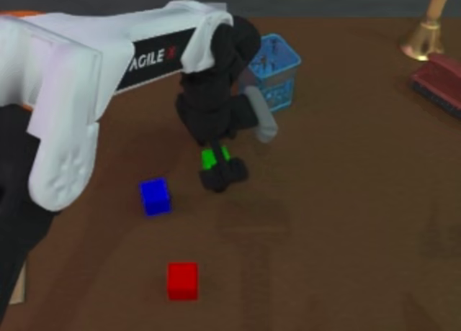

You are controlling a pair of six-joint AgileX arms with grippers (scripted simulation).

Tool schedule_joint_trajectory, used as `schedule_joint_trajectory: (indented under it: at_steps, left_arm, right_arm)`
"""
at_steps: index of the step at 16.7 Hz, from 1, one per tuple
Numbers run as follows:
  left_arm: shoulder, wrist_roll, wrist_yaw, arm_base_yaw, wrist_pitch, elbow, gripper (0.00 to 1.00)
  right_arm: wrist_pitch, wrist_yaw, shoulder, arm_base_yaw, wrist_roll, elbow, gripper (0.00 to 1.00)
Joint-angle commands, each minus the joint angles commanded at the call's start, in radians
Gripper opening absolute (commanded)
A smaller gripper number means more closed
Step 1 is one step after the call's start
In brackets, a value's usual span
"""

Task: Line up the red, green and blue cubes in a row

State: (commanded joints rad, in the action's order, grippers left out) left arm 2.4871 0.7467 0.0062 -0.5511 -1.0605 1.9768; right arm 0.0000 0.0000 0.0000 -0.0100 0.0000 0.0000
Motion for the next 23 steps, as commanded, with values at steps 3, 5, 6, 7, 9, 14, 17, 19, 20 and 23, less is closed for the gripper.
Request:
schedule_joint_trajectory:
  at_steps: [3,5,6,7,9,14,17,19,20,23]
  left_arm:
    - [0.000,0.000,0.000,0.000,0.000,0.000,0.55]
    - [0.000,0.000,0.000,0.000,0.000,0.000,0.40]
    - [0.000,0.000,0.000,0.000,0.000,0.000,0.32]
    - [0.000,0.000,0.000,0.000,0.000,0.000,0.25]
    - [0.000,0.000,0.000,0.000,0.000,0.000,0.10]
    - [0.000,0.000,0.000,0.000,0.000,0.000,0.00]
    - [0.000,0.000,0.000,0.000,0.000,0.000,0.00]
    - [-0.019,-0.005,0.007,0.001,-0.009,-0.001,0.00]
    - [-0.019,-0.005,0.007,0.001,-0.013,0.002,0.00]
    - [-0.030,-0.009,0.007,0.010,-0.086,0.063,0.00]
  right_arm:
    - [0.000,0.000,0.000,0.000,0.000,0.000,1.00]
    - [0.000,0.000,0.000,0.000,0.000,0.000,1.00]
    - [0.000,0.000,0.000,0.000,0.000,0.000,1.00]
    - [0.000,0.000,0.000,0.000,0.000,0.000,1.00]
    - [0.000,0.000,0.000,0.000,0.000,0.000,1.00]
    - [0.000,0.000,0.000,0.000,0.000,0.000,1.00]
    - [0.000,0.000,0.000,0.000,0.000,0.000,1.00]
    - [0.000,0.000,0.000,0.000,0.000,0.000,1.00]
    - [0.000,0.000,0.000,0.000,0.000,0.000,1.00]
    - [0.000,0.000,0.000,0.000,0.000,0.000,1.00]
